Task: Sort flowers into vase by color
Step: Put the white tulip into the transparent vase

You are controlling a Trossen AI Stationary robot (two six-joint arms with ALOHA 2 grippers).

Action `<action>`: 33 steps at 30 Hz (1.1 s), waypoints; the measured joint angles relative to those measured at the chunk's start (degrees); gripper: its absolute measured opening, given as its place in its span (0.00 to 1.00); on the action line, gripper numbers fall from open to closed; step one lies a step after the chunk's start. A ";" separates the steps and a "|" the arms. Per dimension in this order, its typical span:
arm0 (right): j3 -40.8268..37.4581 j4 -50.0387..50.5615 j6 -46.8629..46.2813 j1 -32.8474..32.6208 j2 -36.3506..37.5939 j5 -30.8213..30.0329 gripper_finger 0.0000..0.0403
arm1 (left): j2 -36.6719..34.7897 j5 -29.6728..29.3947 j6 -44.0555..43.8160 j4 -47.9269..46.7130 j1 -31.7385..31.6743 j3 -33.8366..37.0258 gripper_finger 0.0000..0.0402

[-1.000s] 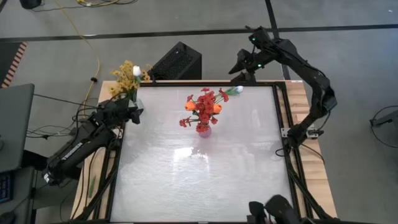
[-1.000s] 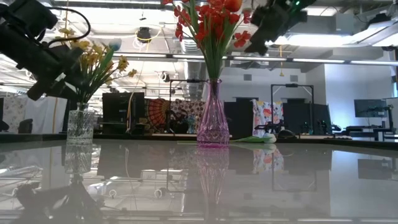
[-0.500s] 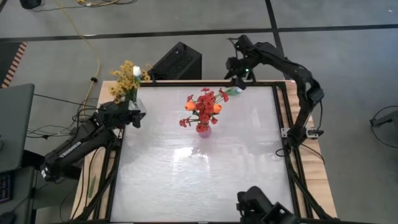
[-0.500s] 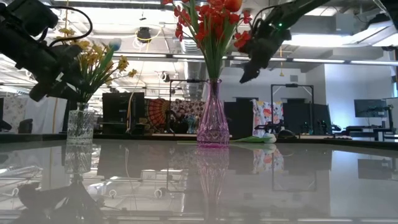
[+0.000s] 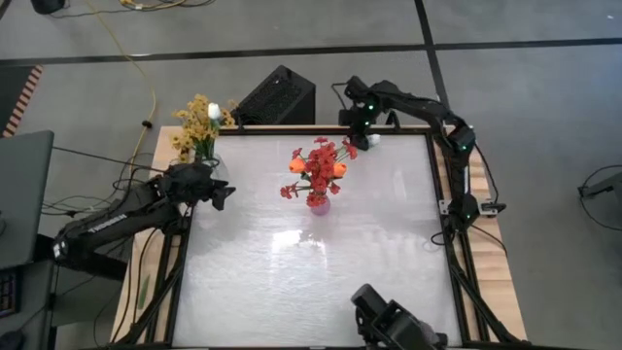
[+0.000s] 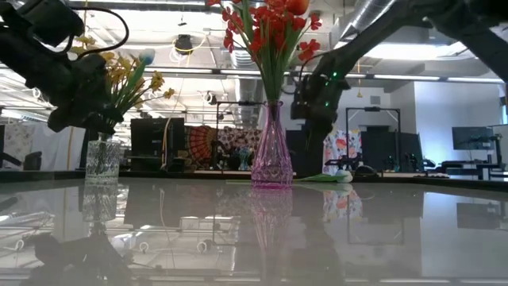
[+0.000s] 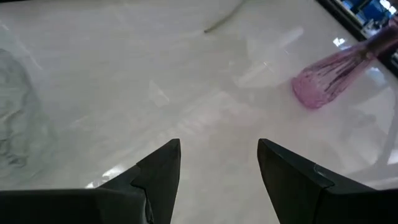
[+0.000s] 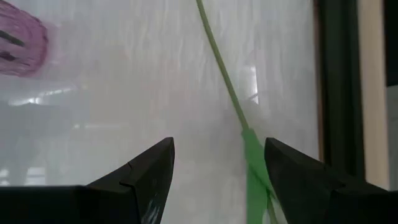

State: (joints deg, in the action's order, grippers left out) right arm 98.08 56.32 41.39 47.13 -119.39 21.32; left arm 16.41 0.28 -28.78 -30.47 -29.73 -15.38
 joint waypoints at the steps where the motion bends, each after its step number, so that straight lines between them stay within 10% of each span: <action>1: 0.01 -0.58 0.54 -0.28 -0.79 0.01 0.68 | 0.80 -0.46 0.00 0.89 0.96 0.00 0.50; 15: 0.26 -6.89 5.55 -4.73 -8.69 -11.91 0.65 | 16.19 -11.44 -1.76 22.08 16.25 0.00 0.46; 25: 0.27 1.97 -1.55 -5.62 -8.92 -12.83 0.09 | 28.53 -12.82 -2.55 33.64 25.11 0.00 0.43; 33: 0.03 5.33 -2.55 -9.90 2.48 -21.53 0.05 | 37.93 -11.03 -6.45 39.20 28.63 0.04 0.42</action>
State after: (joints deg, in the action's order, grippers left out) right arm 98.10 61.65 38.84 37.23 -116.91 -0.21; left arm 54.34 -10.74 -35.24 8.73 -1.10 -15.33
